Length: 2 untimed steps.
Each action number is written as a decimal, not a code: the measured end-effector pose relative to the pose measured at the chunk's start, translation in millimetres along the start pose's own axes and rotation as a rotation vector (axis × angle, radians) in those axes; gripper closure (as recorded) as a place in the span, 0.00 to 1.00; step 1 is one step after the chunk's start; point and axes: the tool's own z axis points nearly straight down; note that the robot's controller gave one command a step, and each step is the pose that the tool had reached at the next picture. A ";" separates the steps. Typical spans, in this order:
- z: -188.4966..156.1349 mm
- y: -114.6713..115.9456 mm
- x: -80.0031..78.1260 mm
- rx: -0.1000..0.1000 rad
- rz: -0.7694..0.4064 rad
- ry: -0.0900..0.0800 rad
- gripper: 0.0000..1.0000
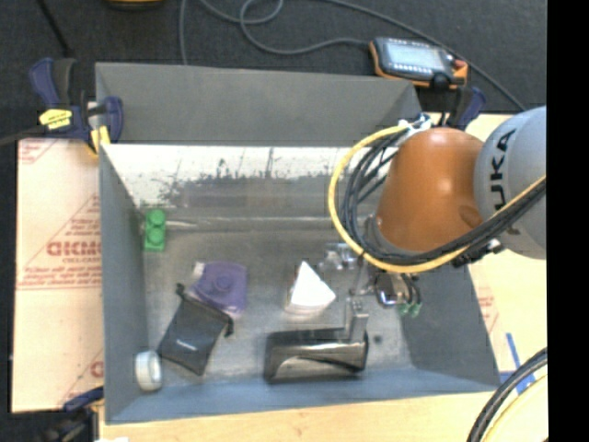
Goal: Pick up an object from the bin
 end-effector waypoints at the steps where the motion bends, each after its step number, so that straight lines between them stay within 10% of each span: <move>1: -4.3 0.0 -1.7 0.000 0.000 -0.009 0.00; 2: 50.9 -1.2 10.7 0.000 -0.070 -0.012 0.00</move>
Offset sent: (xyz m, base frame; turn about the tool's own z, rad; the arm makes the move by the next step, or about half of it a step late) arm -0.0288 -0.0031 -0.1197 -0.1628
